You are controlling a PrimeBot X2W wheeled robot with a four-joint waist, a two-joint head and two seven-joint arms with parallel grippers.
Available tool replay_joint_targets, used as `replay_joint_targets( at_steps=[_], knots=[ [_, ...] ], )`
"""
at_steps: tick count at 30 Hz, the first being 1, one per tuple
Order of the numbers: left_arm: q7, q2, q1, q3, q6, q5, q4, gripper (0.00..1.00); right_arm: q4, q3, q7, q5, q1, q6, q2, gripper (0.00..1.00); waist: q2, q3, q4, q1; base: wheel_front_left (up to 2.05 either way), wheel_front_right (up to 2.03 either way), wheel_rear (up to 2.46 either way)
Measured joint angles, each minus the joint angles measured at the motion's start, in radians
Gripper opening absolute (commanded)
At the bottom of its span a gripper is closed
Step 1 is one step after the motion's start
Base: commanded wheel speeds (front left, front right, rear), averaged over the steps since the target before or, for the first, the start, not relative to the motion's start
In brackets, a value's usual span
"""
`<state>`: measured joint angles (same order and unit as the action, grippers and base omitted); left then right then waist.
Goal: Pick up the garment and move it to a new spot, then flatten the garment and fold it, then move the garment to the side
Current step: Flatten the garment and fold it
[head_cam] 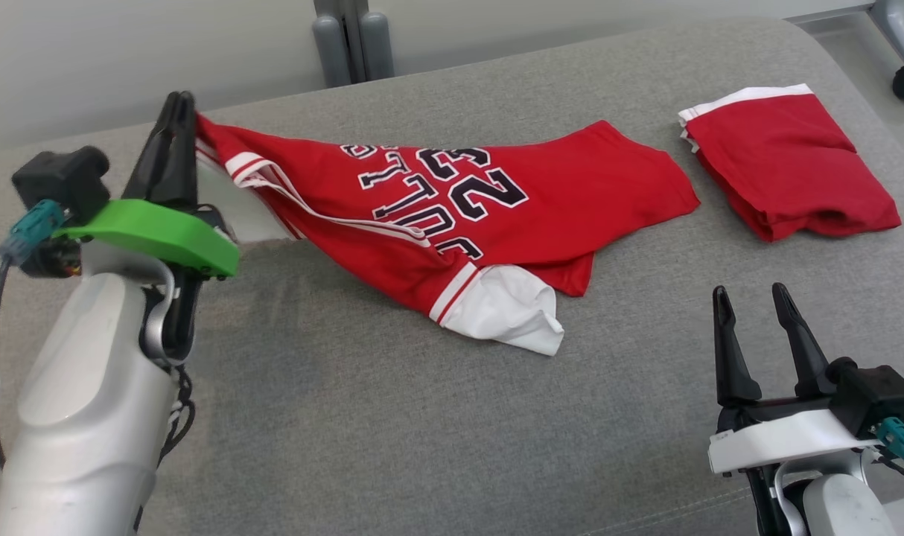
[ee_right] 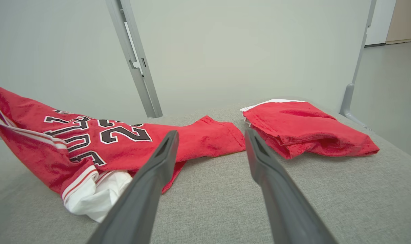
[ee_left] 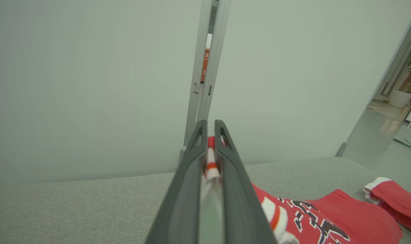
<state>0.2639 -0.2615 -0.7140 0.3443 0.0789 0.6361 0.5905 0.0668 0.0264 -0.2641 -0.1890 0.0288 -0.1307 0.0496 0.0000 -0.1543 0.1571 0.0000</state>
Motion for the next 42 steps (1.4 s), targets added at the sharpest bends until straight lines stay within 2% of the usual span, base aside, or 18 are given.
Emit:
replay_joint_targets(
  at_steps=[4, 5, 6, 7, 12, 14, 15, 16, 19, 22, 27, 32, 39, 40, 42],
  knots=[
    [0.000, -0.009, 0.040, -0.084, 0.002, -0.059, 0.017, 0.00, -0.001, -0.004, 0.000, 0.007, 0.003, 0.000, 0.000, 1.00, 0.0000, -0.017, -0.016, 0.0000, 0.00, 0.00, 0.00],
    [0.000, -0.009, 0.046, -0.097, 0.002, -0.076, 0.022, 0.31, -0.001, -0.007, 0.000, 0.007, 0.003, 0.000, 0.000, 1.00, 0.0000, -0.020, -0.017, 0.0000, 0.00, 0.00, 0.00],
    [0.000, -0.009, 0.050, -0.113, 0.002, -0.097, 0.024, 0.55, -0.001, -0.010, 0.000, 0.007, 0.004, 0.000, 0.000, 1.00, 0.0000, -0.023, -0.019, 0.0000, 0.00, 0.00, 0.00],
    [0.000, -0.009, 0.053, -0.129, -0.005, -0.120, 0.020, 1.00, -0.002, -0.012, 0.000, 0.007, 0.004, 0.000, 0.000, 1.00, 0.0000, -0.026, -0.019, 0.0000, 0.00, 0.00, 0.00],
    [0.000, 0.003, 0.099, -0.178, -0.069, -0.279, -0.073, 1.00, -0.004, -0.013, 0.000, 0.007, 0.003, 0.000, 0.000, 1.00, 0.0000, -0.037, -0.021, 0.0000, 0.00, 0.00, 0.00],
    [0.000, 0.026, 0.148, -0.190, -0.099, -0.337, -0.148, 1.00, -0.005, -0.011, 0.000, 0.006, 0.002, 0.000, 0.000, 1.00, 0.0000, -0.043, -0.024, 0.0000, 0.00, 0.00, 0.00],
    [0.000, 0.042, 0.178, -0.186, -0.100, -0.363, -0.196, 1.00, -0.006, -0.011, 0.000, 0.006, 0.002, 0.000, 0.000, 1.00, 0.0000, -0.046, -0.026, 0.0000, 0.00, 0.00, 0.00],
    [0.000, 0.061, 0.203, -0.177, -0.093, -0.381, -0.230, 1.00, -0.007, -0.009, 0.000, 0.006, 0.002, 0.000, 0.000, 1.00, 0.0000, -0.048, -0.028, 0.0000, 0.00, 0.00, 0.00],
    [0.000, 0.130, 0.308, -0.105, -0.035, -0.421, -0.306, 1.00, -0.006, -0.007, 0.000, 0.005, -0.002, 0.000, 0.000, 1.00, 0.0000, -0.053, -0.036, 0.0000, 0.00, 0.00, 0.00],
    [0.000, 0.172, 0.398, 0.014, 0.011, -0.462, -0.326, 1.00, -0.005, -0.006, 0.000, 0.005, -0.003, 0.000, 0.000, 1.00, 0.0000, -0.057, -0.040, 0.0000, 0.00, 0.00, 0.00],
    [0.000, 0.193, 0.423, 0.233, 0.045, -0.515, -0.247, 1.00, -0.001, -0.013, 0.000, 0.005, 0.002, 0.000, 0.002, 1.00, 0.0000, -0.060, -0.028, 0.0000, 0.00, 0.00, 0.00],
    [0.000, 0.207, 0.375, 0.450, 0.051, -0.515, -0.116, 1.00, -0.002, -0.016, 0.000, 0.005, 0.007, 0.000, 0.005, 1.00, 0.0000, -0.066, -0.004, 0.0000, 0.00, 0.00, 0.00],
    [-0.008, 0.211, 0.263, 0.525, 0.044, -0.522, 0.043, 1.00, -0.002, -0.017, 0.000, 0.005, 0.007, 0.000, 0.006, 1.00, 0.0000, -0.082, 0.029, 0.0000, 0.00, 0.00, 0.00],
    [-0.009, 0.211, 0.257, 0.531, 0.044, -0.513, 0.054, 0.90, -0.002, -0.018, 0.000, 0.005, 0.007, 0.000, 0.006, 1.00, 0.0000, -0.084, 0.032, 0.0000, 0.00, 0.00, 0.00],
    [-0.020, 0.211, 0.246, 0.555, 0.044, -0.486, 0.071, 0.44, -0.002, -0.019, 0.000, 0.005, 0.008, 0.000, 0.006, 1.00, 0.0000, -0.088, 0.038, 0.0000, 0.00, 0.00, 0.00]
  ],
)
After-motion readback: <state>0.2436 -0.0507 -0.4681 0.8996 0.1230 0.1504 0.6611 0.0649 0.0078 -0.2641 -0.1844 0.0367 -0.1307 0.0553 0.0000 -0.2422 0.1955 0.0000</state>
